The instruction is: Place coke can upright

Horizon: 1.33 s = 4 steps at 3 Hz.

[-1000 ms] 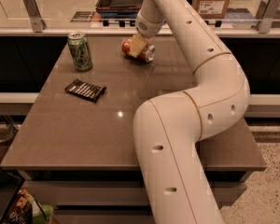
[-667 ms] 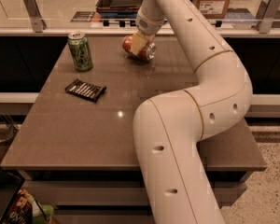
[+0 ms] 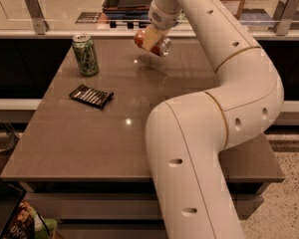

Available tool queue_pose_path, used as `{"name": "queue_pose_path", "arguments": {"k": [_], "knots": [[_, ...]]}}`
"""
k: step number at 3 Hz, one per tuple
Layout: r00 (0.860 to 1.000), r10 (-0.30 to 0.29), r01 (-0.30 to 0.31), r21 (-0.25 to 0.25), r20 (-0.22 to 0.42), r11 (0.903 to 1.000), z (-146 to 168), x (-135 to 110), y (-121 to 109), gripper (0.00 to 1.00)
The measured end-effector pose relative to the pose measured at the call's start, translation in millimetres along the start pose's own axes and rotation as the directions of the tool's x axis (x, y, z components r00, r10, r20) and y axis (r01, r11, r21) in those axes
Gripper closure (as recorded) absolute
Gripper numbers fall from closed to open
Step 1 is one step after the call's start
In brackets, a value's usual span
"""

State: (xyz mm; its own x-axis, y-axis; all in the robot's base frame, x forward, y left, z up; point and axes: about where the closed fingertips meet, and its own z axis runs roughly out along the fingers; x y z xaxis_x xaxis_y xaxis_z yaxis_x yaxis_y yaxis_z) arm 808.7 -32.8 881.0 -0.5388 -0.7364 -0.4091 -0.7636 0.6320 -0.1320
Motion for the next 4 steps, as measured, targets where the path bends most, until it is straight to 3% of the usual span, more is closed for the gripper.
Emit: {"name": "queue_pose_path", "arguments": {"k": [1, 2, 4], "knots": [[0.997, 0.002, -0.005, 0.033, 0.076, 0.9994, -17, -9, -9, 1.00], [0.983, -0.019, 0.007, 0.062, 0.181, 0.9980, -31, -21, -13, 1.00], [0.936, -0.056, 0.029, 0.082, 0.347, 0.9962, -40, -22, 7, 1.00]]}}
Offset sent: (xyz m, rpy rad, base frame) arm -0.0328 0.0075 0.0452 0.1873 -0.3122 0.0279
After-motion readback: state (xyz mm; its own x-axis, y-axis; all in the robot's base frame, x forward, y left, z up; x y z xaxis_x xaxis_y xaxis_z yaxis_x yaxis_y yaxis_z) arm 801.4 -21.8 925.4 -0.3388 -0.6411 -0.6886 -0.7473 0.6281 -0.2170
